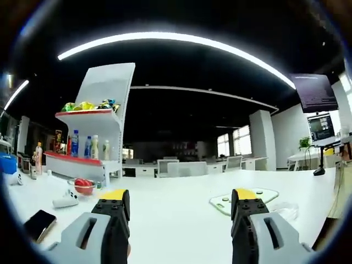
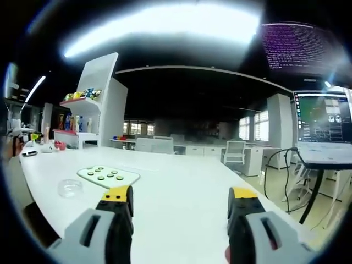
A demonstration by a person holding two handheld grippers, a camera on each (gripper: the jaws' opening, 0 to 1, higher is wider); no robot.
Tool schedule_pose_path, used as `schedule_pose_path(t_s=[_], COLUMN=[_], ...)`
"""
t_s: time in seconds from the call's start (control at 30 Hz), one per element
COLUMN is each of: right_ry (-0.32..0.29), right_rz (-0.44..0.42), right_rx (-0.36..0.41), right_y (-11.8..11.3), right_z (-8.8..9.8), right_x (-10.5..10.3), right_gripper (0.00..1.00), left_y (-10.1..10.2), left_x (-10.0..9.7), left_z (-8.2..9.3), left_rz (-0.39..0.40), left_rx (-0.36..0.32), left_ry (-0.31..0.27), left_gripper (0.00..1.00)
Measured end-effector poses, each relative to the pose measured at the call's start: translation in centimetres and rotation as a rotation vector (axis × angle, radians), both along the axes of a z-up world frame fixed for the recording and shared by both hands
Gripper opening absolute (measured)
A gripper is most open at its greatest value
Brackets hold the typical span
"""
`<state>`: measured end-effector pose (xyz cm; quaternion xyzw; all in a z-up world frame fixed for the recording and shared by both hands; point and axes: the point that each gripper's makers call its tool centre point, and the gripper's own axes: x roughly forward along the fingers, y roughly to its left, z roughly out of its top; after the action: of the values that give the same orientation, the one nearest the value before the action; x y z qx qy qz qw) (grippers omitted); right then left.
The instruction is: Open the petri dish lid, add cucumber slices into the petri dish, and close the lid
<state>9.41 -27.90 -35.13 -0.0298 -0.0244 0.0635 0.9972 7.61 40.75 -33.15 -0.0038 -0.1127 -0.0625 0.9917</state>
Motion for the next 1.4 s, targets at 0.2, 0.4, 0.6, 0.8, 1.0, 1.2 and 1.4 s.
schedule_pose_path(t_s=[0.2, 0.4, 0.6, 0.8, 1.0, 1.2, 1.4], right_ry=[-0.017, -0.062, -0.077, -0.07, -0.068, -0.066, -0.05], right_rz=[0.081, 0.139, 0.236, 0.314, 0.386, 0.568, 0.687], right_rx=[0.019, 0.066, 0.044, 0.016, 0.002, -0.003, -0.048], right_y=[1.4, 2.3, 4.0, 5.5, 6.8, 9.8, 12.1], right_z=[0.8, 2.4, 3.4, 3.5, 3.1, 2.6, 2.2], right_x=[-0.5, -1.4, -1.6, -1.5, -1.2, -2.1, -2.7], right_gripper=[0.71, 0.71, 0.73, 0.75, 0.77, 0.78, 0.8], left_y=[-1.7, -2.1, -2.6, -3.6, -5.1, -6.4, -7.7], left_x=[-0.3, -2.0, -2.8, -2.8, -3.1, -3.1, -3.1], left_z=[1.0, 3.3, 4.2, 3.1, 2.1, 0.8, 0.1], left_rz=[-0.09, -0.155, -0.228, -0.308, -0.394, -0.476, -0.548], left_rx=[0.03, 0.037, 0.027, 0.08, 0.103, 0.138, 0.154], left_ry=[-0.021, -0.075, -0.093, -0.057, -0.024, 0.009, 0.025], left_gripper=[0.76, 0.76, 0.76, 0.77, 0.77, 0.79, 0.81])
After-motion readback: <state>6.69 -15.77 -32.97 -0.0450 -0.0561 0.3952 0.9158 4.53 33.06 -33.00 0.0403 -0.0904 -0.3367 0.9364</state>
